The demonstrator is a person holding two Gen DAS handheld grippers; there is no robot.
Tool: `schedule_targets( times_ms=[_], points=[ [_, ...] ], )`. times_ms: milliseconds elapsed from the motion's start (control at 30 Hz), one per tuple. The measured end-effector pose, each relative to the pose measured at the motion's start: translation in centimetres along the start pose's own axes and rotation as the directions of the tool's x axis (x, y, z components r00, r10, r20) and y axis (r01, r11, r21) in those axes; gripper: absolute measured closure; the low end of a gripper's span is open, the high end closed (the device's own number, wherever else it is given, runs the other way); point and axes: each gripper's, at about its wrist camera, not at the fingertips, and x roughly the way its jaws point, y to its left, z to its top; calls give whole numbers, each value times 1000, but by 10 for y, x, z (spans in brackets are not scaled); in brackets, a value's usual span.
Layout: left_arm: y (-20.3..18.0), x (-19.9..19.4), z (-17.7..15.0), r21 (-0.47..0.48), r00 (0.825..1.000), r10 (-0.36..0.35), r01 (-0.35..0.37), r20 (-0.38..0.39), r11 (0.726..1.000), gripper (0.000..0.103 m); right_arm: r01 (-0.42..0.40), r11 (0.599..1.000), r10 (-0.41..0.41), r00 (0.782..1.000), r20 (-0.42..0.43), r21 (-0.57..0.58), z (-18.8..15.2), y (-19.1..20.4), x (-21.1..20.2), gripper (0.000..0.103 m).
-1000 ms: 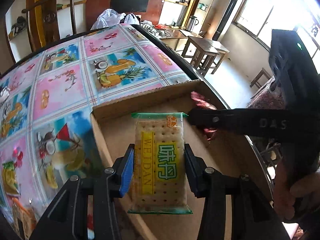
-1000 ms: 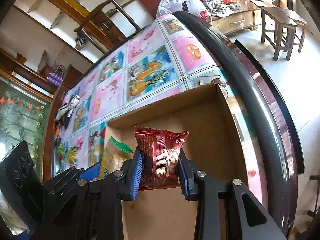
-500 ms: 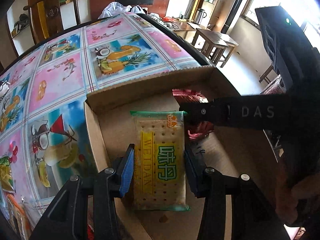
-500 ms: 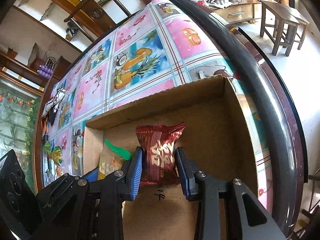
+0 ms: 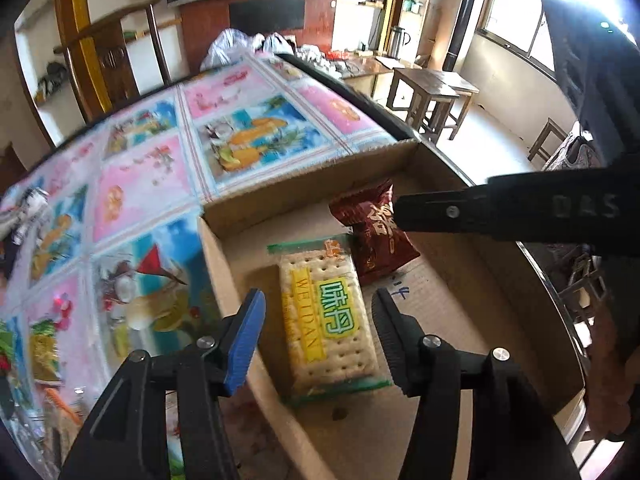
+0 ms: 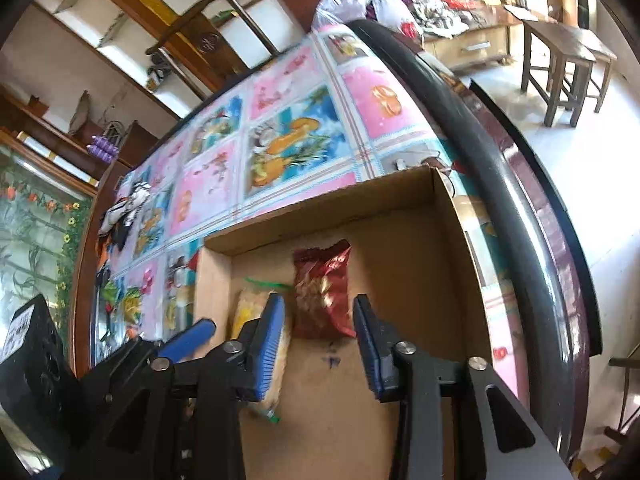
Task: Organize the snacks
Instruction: 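Carry the cracker pack and red candy bag into the cardboard box and release both, then withdraw both grippers from the box back over the snack pile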
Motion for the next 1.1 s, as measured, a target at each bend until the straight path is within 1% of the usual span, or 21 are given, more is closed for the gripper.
schedule_targets(
  times_ms=[33, 100, 167, 300, 400, 467, 533, 600, 667, 733, 767, 833, 867, 933, 967, 1000, 1033, 1100],
  points=[
    [0, -6, -2, 9, 1000, 9, -9, 12, 1000, 48, -4, 1000, 4, 1000, 17, -7, -4, 4, -7, 53],
    [0, -18, -7, 26, 999, 34, -36, 41, 999, 44, -25, 999, 26, 998, 50, -24, -14, 12, -21, 48],
    [1, -33, -14, 46, 996, 66, -69, 67, 997, 43, -31, 999, 34, 997, 71, -41, -25, 21, -33, 48],
    [6, -54, -24, 61, 988, 113, -119, 103, 991, 43, -85, 994, 90, 992, 90, -63, -48, 38, -47, 48],
    [12, -76, -38, 66, 974, 183, -193, 133, 979, 42, -108, 992, 114, 989, 94, -70, -64, 52, -52, 48],
    [19, -91, -47, 56, 965, 220, -229, 140, 972, 42, -123, 989, 130, 986, 102, -78, -77, 62, -56, 47],
    [29, -107, -58, 23, 950, 275, -282, 147, 959, 42, -134, 988, 142, 984, 108, -83, -86, 71, -58, 47],
    [44, -125, -67, -22, 938, 312, -312, 152, 950, 42, -150, 984, 160, 981, 106, -91, -97, 83, -59, 47],
    [57, -142, -75, -59, 918, 360, -355, 165, 933, 42, -161, 981, 171, 981, 93, -109, -104, 96, -58, 47],
    [75, -162, -83, -104, 884, 432, -419, 180, 902, 40, -162, 977, 175, 981, 84, -141, -110, 112, -57, 47],
    [83, -169, -86, -127, 868, 463, -446, 180, 886, 37, -169, 973, 183, 980, 80, -156, -114, 119, -57, 47],
    [100, -185, -92, -179, 842, 509, -481, 180, 858, 37, -201, 961, 211, 977, 36, -189, -122, 136, -50, 46],
    [110, -193, -95, -206, 823, 539, -504, 180, 839, 36, -207, 957, 215, 977, 15, -202, -125, 143, -45, 46],
    [124, -205, -101, -245, 798, 575, -530, 178, 812, 36, -208, 950, 206, 978, -31, -233, -134, 158, -31, 42],
    [132, -213, -105, -266, 782, 597, -546, 177, 794, 35, -208, 947, 199, 978, -63, -246, -139, 163, -22, 40],
    [138, -218, -108, -279, 771, 613, -559, 174, 781, 35, -206, 943, 185, 977, -102, -260, -142, 169, -11, 40],
    [142, -222, -111, -286, 764, 622, -566, 172, 773, 34, -197, 942, 166, 977, -131, -272, -147, 174, 0, 40],
    [151, -232, -117, -304, 742, 649, -587, 168, 750, 33, -173, 941, 130, 978, -162, -291, -155, 182, 18, 40]
  ],
)
